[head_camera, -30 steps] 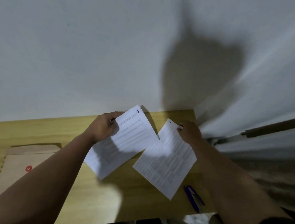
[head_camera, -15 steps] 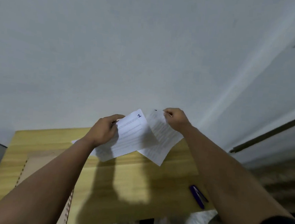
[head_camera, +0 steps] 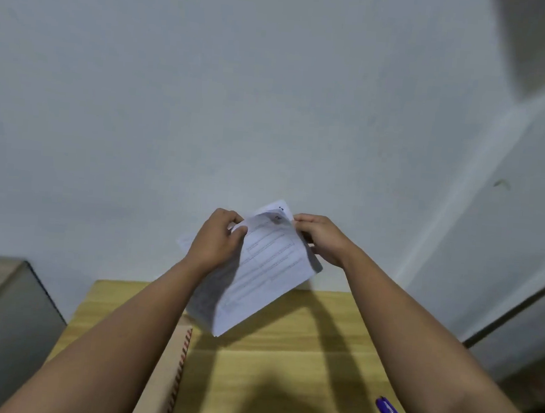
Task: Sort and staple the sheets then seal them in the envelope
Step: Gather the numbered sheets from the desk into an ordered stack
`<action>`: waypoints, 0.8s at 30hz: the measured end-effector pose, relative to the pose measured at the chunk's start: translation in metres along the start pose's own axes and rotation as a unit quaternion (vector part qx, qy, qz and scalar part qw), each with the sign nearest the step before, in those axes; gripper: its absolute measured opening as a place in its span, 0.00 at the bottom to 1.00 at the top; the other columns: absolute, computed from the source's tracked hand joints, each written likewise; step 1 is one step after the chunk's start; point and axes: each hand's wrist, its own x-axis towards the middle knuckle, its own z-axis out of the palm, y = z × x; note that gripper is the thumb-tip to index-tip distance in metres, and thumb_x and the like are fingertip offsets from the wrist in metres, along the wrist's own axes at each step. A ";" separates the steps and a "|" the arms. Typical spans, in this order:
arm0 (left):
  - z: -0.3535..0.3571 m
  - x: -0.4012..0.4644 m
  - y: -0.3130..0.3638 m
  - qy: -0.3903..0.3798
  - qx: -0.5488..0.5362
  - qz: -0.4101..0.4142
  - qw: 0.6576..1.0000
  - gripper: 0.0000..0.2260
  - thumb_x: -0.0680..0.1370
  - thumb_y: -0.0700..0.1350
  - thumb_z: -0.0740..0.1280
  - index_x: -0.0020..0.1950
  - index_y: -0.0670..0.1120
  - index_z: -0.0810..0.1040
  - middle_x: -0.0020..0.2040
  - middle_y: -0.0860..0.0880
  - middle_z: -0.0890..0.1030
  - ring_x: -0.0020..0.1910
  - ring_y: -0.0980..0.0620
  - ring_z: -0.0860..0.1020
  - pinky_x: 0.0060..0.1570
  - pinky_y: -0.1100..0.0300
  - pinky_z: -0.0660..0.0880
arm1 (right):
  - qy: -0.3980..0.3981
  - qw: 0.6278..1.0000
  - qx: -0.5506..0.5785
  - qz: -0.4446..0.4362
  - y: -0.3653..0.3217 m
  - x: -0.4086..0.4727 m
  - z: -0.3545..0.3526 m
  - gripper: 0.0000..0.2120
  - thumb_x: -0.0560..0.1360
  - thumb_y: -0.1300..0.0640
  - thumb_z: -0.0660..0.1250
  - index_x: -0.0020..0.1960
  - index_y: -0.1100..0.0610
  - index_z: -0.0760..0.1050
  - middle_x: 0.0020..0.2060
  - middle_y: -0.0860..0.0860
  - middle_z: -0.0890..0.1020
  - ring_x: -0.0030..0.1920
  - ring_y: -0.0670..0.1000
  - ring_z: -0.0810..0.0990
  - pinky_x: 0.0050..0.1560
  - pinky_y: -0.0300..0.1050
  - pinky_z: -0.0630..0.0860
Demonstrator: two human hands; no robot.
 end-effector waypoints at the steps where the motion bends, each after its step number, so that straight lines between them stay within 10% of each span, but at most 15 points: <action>1: -0.006 0.000 0.001 0.005 -0.001 0.001 1.000 0.03 0.82 0.45 0.68 0.54 0.46 0.79 0.59 0.48 0.78 0.55 0.52 0.75 0.54 0.58 0.70 | -0.006 1.000 0.006 -0.002 -0.007 -0.002 0.004 0.11 0.81 0.55 0.65 0.56 0.52 0.85 0.49 0.51 0.87 0.47 0.50 0.82 0.53 0.50 0.74; 5: -0.027 -0.004 0.002 0.004 0.009 0.005 1.000 0.04 0.82 0.45 0.68 0.52 0.45 0.81 0.74 0.48 0.72 0.73 0.51 0.71 0.62 0.56 0.69 | -0.033 0.999 -0.006 -0.008 -0.031 -0.009 0.016 0.12 0.82 0.57 0.63 0.54 0.53 0.85 0.46 0.48 0.86 0.45 0.49 0.82 0.53 0.49 0.73; 11: -0.050 -0.007 0.010 0.007 0.010 0.003 1.000 0.06 0.81 0.46 0.67 0.45 0.47 0.80 0.41 0.51 0.82 0.40 0.51 0.78 0.46 0.49 0.76 | -0.047 0.998 -0.030 -0.016 -0.048 -0.017 0.024 0.13 0.82 0.55 0.62 0.56 0.54 0.85 0.46 0.47 0.86 0.43 0.46 0.81 0.54 0.48 0.75; 16: -0.058 -0.008 0.017 0.040 -0.009 -0.028 0.999 0.07 0.81 0.47 0.68 0.44 0.48 0.79 0.42 0.50 0.83 0.44 0.49 0.80 0.49 0.49 0.78 | -0.026 0.998 -0.021 -0.055 -0.052 -0.021 0.027 0.14 0.78 0.44 0.71 0.56 0.52 0.85 0.51 0.48 0.87 0.52 0.51 0.84 0.56 0.48 0.76; 24: -0.066 -0.010 0.022 0.067 0.042 -0.054 0.995 0.08 0.77 0.50 0.68 0.56 0.59 0.78 0.43 0.54 0.82 0.47 0.55 0.79 0.56 0.52 0.63 | 0.041 0.980 -0.096 -0.169 -0.067 -0.026 0.021 0.08 0.78 0.66 0.70 0.54 0.60 0.85 0.49 0.54 0.88 0.46 0.45 0.86 0.49 0.36 0.80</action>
